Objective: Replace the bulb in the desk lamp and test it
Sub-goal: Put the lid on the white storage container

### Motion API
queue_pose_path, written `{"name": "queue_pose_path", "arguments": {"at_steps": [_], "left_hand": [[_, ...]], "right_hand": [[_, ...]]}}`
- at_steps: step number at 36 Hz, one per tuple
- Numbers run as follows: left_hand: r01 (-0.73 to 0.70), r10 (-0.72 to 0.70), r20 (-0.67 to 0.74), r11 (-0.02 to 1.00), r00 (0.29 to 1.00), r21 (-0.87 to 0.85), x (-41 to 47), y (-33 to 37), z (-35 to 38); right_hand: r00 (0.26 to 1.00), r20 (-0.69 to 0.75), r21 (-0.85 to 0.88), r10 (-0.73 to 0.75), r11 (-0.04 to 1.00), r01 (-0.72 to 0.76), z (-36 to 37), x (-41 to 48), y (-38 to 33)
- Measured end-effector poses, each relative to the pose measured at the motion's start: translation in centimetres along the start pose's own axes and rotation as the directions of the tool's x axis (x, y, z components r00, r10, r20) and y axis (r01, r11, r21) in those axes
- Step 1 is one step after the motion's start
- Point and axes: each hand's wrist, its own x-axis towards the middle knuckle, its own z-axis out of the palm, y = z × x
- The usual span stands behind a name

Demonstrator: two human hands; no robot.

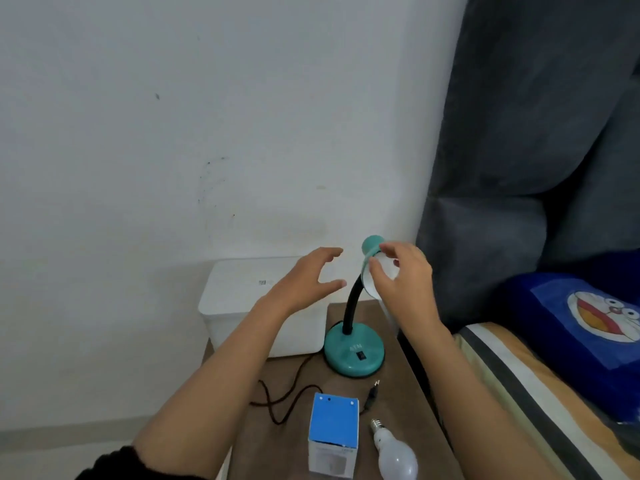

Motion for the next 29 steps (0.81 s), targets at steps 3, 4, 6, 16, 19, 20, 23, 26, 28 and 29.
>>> {"name": "queue_pose_path", "arguments": {"at_steps": [3, 4, 6, 16, 19, 20, 23, 26, 28, 29], "left_hand": [[0.072, -0.072, -0.096, 0.997, 0.993, -0.006, -1.6, -1.7, -2.1], [0.102, -0.103, -0.126, 0.995, 0.987, -0.011, -2.2, -2.5, -2.8], [0.169, -0.168, -0.171, 0.986, 0.971, -0.009, -3.3, -4.1, -4.2], [0.444, -0.444, -0.266, 0.894, 0.856, -0.064, -7.2, -14.0, -7.6], [0.461, -0.485, -0.237, 0.874, 0.842, -0.154, -7.6, -15.4, -7.1], [0.465, -0.499, -0.215, 0.865, 0.840, -0.191, -7.6, -15.6, -6.9], [0.496, -0.571, -0.155, 0.795, 0.806, -0.350, -7.1, -16.6, -6.1], [0.463, -0.614, -0.169, 0.722, 0.771, -0.514, -6.6, -17.7, -5.8], [0.443, -0.629, -0.177, 0.693, 0.757, -0.569, -6.3, -18.2, -5.6], [0.429, -0.629, -0.186, 0.688, 0.755, -0.585, -6.2, -18.3, -5.5]], "right_hand": [[0.997, 0.065, 0.012, -0.046, 0.999, 0.046, 1.8, -0.5, -1.7], [0.994, 0.092, 0.019, -0.050, 0.999, 0.048, 2.6, -0.6, -2.2], [0.986, 0.165, 0.030, -0.030, 0.999, 0.026, 4.6, -0.6, -2.6], [0.833, 0.475, -0.093, 0.283, 0.958, -0.272, 14.3, 0.1, 1.6], [0.789, 0.483, -0.114, 0.378, 0.921, -0.372, 15.9, 0.8, 3.5], [0.776, 0.489, -0.109, 0.400, 0.910, -0.400, 16.3, 1.0, 4.1], [0.771, 0.473, -0.027, 0.427, 0.881, -0.472, 16.9, 1.4, 4.3], [0.782, 0.436, 0.028, 0.445, 0.862, -0.506, 17.5, 1.7, 4.5], [0.787, 0.418, 0.035, 0.455, 0.857, -0.514, 17.7, 1.9, 4.5], [0.787, 0.412, 0.036, 0.458, 0.855, -0.517, 17.7, 2.0, 4.4]]}}
